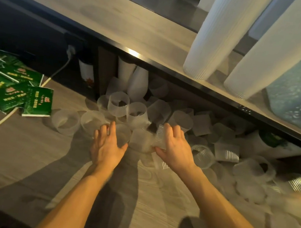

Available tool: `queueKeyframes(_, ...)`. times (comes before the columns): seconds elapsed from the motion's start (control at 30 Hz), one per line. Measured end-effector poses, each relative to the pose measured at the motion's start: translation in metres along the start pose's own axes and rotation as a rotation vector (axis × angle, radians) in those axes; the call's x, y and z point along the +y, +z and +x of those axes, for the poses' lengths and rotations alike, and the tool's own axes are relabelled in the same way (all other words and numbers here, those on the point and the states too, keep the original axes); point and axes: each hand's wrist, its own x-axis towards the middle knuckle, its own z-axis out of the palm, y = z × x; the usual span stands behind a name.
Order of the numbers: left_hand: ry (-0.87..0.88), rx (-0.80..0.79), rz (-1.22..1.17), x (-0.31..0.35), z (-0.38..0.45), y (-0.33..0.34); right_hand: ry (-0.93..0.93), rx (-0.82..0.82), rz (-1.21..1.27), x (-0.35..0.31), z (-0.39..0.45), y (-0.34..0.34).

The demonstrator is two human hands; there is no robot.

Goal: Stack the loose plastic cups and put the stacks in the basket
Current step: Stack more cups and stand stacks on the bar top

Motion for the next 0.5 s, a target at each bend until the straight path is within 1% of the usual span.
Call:
queueKeyframes(0.13, 0.006, -0.017, -0.07, -0.006, -0.01, -0.007, 0.031, 0.025, 0.036, 0.011, -0.017, -0.015)
queueKeyframes(0.3, -0.048, -0.046, -0.343, -0.009, -0.032, -0.029, 0.037, 0.105, 0.141, 0.013, -0.055, -0.021)
queueKeyframes(0.37, -0.109, -0.097, -0.527, -0.009, -0.04, -0.039, 0.018, 0.122, 0.191, 0.009, -0.07, -0.02)
queueKeyframes(0.43, -0.19, -0.208, -0.792, -0.007, -0.05, -0.049, -0.005, 0.125, 0.225, 0.004, -0.082, -0.019)
queueKeyframes(0.5, -0.188, -0.255, -0.997, -0.003, -0.061, -0.056, 0.002, 0.101, 0.262, -0.002, -0.092, -0.02)
